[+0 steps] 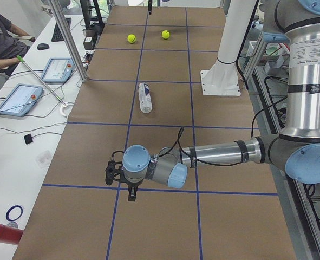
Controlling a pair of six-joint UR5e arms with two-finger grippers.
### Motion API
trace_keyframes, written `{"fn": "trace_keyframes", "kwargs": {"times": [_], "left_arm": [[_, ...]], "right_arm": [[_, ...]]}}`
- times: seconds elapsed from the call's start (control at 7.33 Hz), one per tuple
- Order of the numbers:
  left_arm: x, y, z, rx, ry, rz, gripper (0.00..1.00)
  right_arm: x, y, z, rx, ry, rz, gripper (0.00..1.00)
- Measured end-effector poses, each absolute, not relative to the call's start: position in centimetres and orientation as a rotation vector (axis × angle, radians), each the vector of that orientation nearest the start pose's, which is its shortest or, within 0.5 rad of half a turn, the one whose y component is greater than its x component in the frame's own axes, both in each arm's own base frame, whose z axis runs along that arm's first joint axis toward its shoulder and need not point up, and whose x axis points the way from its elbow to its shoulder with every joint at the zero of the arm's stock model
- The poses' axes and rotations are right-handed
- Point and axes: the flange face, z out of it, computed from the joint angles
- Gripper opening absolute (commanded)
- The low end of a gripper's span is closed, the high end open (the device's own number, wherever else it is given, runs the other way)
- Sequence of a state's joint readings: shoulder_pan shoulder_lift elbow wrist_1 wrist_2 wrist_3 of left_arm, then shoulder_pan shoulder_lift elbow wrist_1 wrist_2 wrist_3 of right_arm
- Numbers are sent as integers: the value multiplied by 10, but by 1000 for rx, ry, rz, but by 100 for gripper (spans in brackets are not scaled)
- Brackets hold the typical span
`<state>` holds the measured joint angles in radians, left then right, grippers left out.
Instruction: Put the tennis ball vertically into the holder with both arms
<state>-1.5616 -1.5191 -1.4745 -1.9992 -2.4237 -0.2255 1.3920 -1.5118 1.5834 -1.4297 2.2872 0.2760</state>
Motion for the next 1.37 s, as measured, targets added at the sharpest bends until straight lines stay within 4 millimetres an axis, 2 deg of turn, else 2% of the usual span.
{"fn": "trace_keyframes", "kwargs": {"times": [0.68,1.09,1.23,1.37], "left_arm": [[-54,-469,686,221,878,-55,99],[-47,-473,662,305,945,-5,99],[-38,-479,652,323,965,17,99],[-12,-496,634,339,983,80,99]], "right_arm": [[-27,-532,619,21,-747,21,100],[-28,-529,624,10,-755,23,100],[-27,-527,627,10,-755,23,100],[-27,-525,628,9,-758,23,100]]}}
